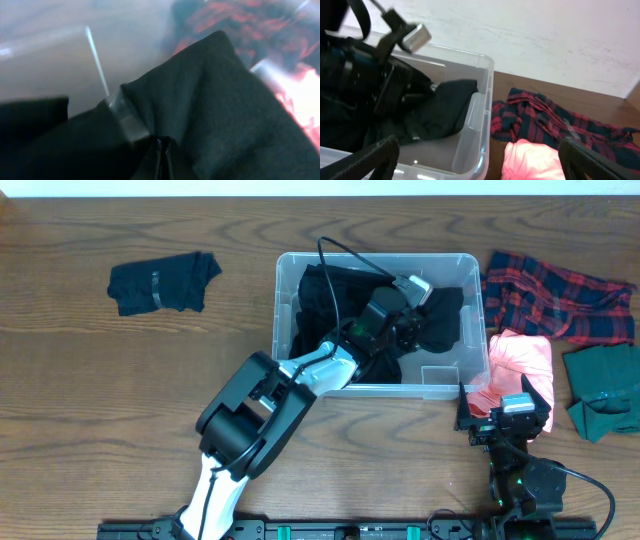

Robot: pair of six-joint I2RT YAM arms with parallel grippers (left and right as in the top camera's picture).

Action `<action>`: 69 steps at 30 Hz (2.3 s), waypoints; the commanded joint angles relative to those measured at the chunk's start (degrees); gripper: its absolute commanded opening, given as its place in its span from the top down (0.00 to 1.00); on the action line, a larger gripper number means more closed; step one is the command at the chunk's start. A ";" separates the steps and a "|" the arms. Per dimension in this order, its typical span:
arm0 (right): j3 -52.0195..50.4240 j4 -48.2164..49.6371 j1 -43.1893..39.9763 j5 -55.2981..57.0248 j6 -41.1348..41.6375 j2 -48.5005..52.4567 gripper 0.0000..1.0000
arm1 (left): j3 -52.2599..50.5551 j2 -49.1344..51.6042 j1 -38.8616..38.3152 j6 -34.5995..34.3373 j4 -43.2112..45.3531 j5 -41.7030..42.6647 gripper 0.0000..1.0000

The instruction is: Pack container

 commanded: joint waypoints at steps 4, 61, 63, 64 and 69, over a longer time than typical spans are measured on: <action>-0.09 -0.22 -0.52 -0.02 -0.44 -0.24 0.01 | 1.77 1.73 1.20 0.94 0.42 -0.70 0.94; -0.09 -0.22 -0.52 -0.02 -0.44 -0.24 0.01 | 5.75 -10.45 48.00 7.74 -27.23 -15.91 0.02; -0.09 -0.24 -0.52 -0.02 -0.44 -0.24 0.01 | 5.75 -8.41 48.61 10.36 -26.43 -15.91 0.02; -0.09 -0.22 -0.52 -0.02 -0.44 -0.24 0.01 | 5.75 -7.37 48.81 12.70 -26.21 -15.91 0.02; -0.09 -0.22 -0.52 -0.02 -0.44 -0.24 0.01 | 5.73 -3.32 48.85 22.93 -26.18 -15.89 0.02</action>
